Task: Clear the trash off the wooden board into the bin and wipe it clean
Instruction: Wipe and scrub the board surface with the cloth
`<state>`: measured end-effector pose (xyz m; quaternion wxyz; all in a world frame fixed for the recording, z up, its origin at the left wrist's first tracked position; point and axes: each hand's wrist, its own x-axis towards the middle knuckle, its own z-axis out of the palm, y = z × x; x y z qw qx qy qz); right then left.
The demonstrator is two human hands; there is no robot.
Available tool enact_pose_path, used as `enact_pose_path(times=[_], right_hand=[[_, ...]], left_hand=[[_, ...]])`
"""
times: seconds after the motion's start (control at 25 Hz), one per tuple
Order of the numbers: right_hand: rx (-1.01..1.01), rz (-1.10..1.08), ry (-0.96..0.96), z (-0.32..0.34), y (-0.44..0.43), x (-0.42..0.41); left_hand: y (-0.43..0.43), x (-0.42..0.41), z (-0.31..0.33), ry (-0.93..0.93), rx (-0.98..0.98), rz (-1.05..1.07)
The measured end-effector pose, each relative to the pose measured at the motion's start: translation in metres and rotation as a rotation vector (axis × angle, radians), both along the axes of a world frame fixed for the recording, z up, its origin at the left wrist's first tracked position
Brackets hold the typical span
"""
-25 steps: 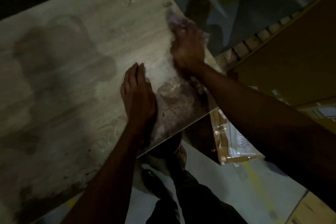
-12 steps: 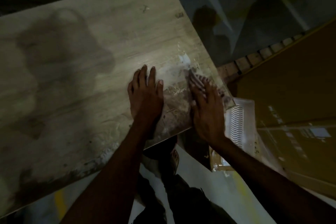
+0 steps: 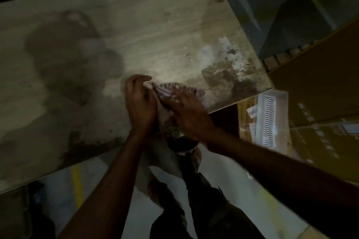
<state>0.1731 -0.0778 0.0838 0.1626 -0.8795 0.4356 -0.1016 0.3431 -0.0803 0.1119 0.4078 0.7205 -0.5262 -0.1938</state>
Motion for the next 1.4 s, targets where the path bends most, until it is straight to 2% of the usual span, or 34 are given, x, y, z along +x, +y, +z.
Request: enact_pose_path(times=[0.04, 0.12, 0.2, 0.28, 0.36, 0.44, 0.52, 0.56, 0.6, 0.68, 0.72, 0.76, 0.8, 0.88, 0.96, 1.0, 1.04, 1.12, 1.2, 1.24, 1.32, 1.4], right_hand=[[-0.05, 0.038, 0.032, -0.007, -0.037, 0.003], [-0.064, -0.187, 0.061, -0.01, -0.126, 0.003], [-0.044, -0.46, 0.061, -0.001, -0.191, 0.005], [-0.123, -0.547, 0.073, 0.013, -0.186, 0.039], [-0.149, -0.409, -0.011, 0.016, -0.095, 0.092], [-0.054, -0.106, -0.031, 0.013, 0.034, 0.125], [0.034, 0.158, 0.0, 0.013, 0.094, 0.117], [0.026, 0.188, 0.006, 0.016, 0.082, 0.107], [-0.009, 0.106, 0.044, 0.013, 0.057, 0.102], [-0.072, -0.3, 0.093, 0.011, -0.003, 0.102], [-0.087, -0.506, 0.081, 0.012, -0.015, 0.114], [-0.089, -0.612, 0.053, 0.008, -0.009, 0.136], [-0.053, -0.559, 0.005, 0.008, 0.013, 0.167], [0.011, -0.1, -0.086, 0.009, 0.069, 0.218], [-0.057, 0.324, -0.063, 0.012, 0.086, 0.239], [-0.092, 0.436, -0.051, 0.008, 0.07, 0.241], [-0.092, 0.44, -0.038, 0.008, 0.046, 0.241], [-0.081, 0.254, -0.027, 0.01, -0.004, 0.252], [-0.132, 0.01, -0.022, 0.01, -0.057, 0.261], [-0.15, -0.035, -0.004, 0.007, -0.081, 0.276], [-0.093, -0.069, 0.006, 0.011, -0.097, 0.309], [-0.038, -0.048, 0.013, 0.015, -0.054, 0.324]], left_hand=[[0.012, 0.026, -0.002, -0.161, 0.053, 0.039], [0.032, 0.07, -0.016, -0.389, 0.172, 0.078], [0.043, 0.093, -0.035, -0.427, 0.169, 0.027], [0.042, 0.099, -0.044, -0.378, 0.091, -0.005], [0.042, 0.099, -0.037, -0.181, 0.006, 0.069], [0.045, 0.106, -0.021, 0.06, -0.028, 0.125], [0.054, 0.122, -0.014, 0.059, -0.023, 0.112], [0.063, 0.132, -0.016, -0.051, 0.027, 0.124], [0.077, 0.145, -0.02, -0.207, 0.105, 0.143], [0.104, 0.167, -0.033, -0.41, 0.179, 0.169], [0.117, 0.177, -0.038, -0.407, 0.15, 0.164], [0.126, 0.185, -0.041, -0.333, 0.086, 0.168], [0.134, 0.193, -0.042, -0.255, 0.02, 0.201], [0.144, 0.21, -0.037, -0.178, -0.028, 0.337], [0.151, 0.224, -0.034, -0.211, 0.039, 0.422], [0.154, 0.229, -0.035, -0.259, 0.07, 0.412], [0.154, 0.232, -0.039, -0.329, 0.084, 0.379], [0.154, 0.238, -0.047, -0.447, 0.097, 0.344], [0.155, 0.225, -0.047, -0.46, 0.073, 0.364], [0.152, 0.225, -0.047, -0.458, 0.063, 0.383], [0.151, 0.228, -0.043, -0.416, 0.073, 0.393], [0.15, 0.234, -0.039, -0.19, 0.003, 0.492]])
